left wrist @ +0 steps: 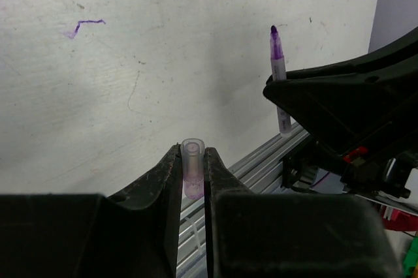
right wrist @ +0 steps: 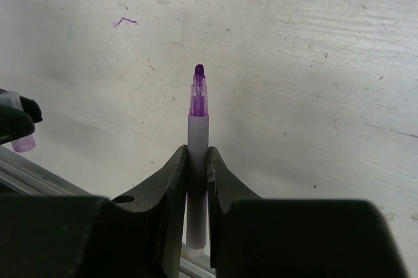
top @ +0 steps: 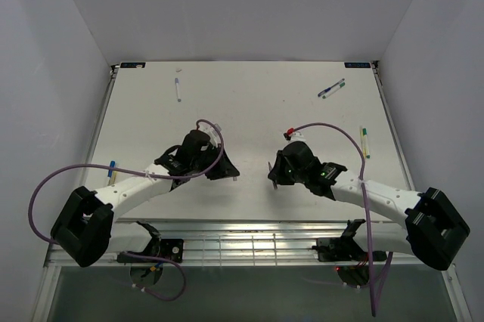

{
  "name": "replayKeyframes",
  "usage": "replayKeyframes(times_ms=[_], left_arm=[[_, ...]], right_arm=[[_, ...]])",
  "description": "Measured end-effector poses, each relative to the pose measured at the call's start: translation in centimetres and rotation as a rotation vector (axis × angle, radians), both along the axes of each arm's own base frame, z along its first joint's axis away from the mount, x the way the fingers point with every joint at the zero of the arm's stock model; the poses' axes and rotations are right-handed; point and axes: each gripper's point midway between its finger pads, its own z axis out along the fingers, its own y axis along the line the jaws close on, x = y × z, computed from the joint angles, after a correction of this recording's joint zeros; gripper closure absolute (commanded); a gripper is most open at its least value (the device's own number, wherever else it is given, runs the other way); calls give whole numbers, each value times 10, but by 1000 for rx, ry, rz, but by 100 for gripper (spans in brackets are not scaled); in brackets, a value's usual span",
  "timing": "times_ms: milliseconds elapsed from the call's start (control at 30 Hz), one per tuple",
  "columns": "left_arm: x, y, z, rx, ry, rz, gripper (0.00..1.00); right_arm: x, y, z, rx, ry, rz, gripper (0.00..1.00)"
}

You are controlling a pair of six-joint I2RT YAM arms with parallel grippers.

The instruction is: Open the pen caps

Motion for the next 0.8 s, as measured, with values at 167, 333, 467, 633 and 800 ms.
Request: replayKeyframes(times_ms=[167, 333, 467, 633, 800], left_arm=[[-17, 6, -26, 54, 40, 16, 100], [-35, 6, -47, 99, 70, 10, 100], [-51, 0, -59, 121, 86, -18, 100], [-60, -5, -66, 135, 93, -28, 100], [-60, -5, -73, 150, 96, -18, 100]], right_arm=[[-8, -16, -23, -54, 35, -29, 92], [-18, -25, -43, -100, 73, -46, 92], [-22, -18, -50, -107, 78, -38, 92], [-27, -7, -60, -111, 91, -32, 92], [-24, 8, -60, -96, 67, -32, 87]])
